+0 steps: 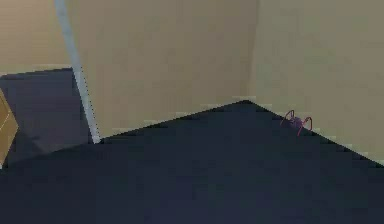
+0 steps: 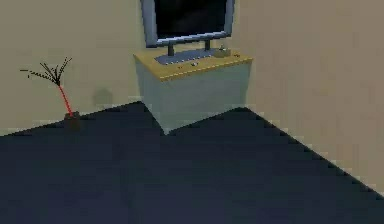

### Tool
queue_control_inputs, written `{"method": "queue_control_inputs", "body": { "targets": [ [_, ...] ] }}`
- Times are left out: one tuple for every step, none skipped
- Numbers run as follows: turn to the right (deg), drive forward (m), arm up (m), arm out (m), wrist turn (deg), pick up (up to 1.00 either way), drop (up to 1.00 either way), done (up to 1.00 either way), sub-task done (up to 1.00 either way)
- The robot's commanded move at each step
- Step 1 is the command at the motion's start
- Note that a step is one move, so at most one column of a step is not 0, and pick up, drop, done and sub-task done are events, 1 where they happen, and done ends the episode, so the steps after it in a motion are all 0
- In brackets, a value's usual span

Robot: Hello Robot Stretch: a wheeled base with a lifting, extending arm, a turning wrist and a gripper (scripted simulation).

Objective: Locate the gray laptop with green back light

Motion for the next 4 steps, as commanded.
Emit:
{"method": "queue_control_inputs", "body": {
  "targets": [
    [-36.0, 0.00, 0.00, 0.00, 0.0, 0.00, 0.00, 0.00, 0.00],
    [0.0, 1.00, 0.00, 0.00, 0.0, 0.00, 0.00, 0.00, 0.00],
    [-3.0, 0.00, 0.00, 0.00, 0.0, 0.00, 0.00, 0.00, 0.00],
    [0.0, 1.00, 0.00, 0.00, 0.0, 0.00, 0.00, 0.00, 0.00]
  ]
}}
